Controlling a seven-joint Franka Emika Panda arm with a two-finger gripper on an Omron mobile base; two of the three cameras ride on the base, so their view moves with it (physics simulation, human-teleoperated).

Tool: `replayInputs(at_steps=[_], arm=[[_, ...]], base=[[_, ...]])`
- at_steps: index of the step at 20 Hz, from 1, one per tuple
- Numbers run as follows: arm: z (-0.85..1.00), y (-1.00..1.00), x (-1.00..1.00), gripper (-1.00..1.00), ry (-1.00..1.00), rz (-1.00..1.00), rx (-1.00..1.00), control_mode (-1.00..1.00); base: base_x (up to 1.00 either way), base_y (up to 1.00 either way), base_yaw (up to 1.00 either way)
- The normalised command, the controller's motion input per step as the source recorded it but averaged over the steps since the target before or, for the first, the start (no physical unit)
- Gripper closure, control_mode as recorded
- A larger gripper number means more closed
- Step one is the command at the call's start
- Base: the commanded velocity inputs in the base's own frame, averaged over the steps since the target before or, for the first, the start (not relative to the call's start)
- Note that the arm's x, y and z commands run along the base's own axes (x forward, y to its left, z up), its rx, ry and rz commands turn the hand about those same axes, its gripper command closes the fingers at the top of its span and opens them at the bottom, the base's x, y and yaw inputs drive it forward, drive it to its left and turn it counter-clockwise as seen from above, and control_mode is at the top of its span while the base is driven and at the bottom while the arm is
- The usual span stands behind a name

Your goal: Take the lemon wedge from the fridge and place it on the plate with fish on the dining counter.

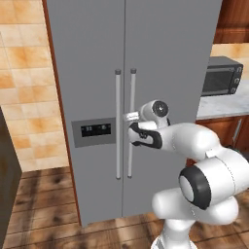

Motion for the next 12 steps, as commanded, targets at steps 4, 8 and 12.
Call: replayInputs(at_steps=[4, 8, 12], arm=[[-0.15, 0.00, 0.74, -1.00, 0.00, 0.00, 0.00, -1.00], [-0.15, 0.00, 0.72, -1.00, 0.00, 0.00, 0.00, -1.00], [-0.13, 0.00, 0.60, -1.00, 0.00, 0.00, 0.00, -1.00]], base=[[0.00, 0.00, 0.00], [0.00, 0.00, 0.00], [0.00, 0.00, 0.00]])
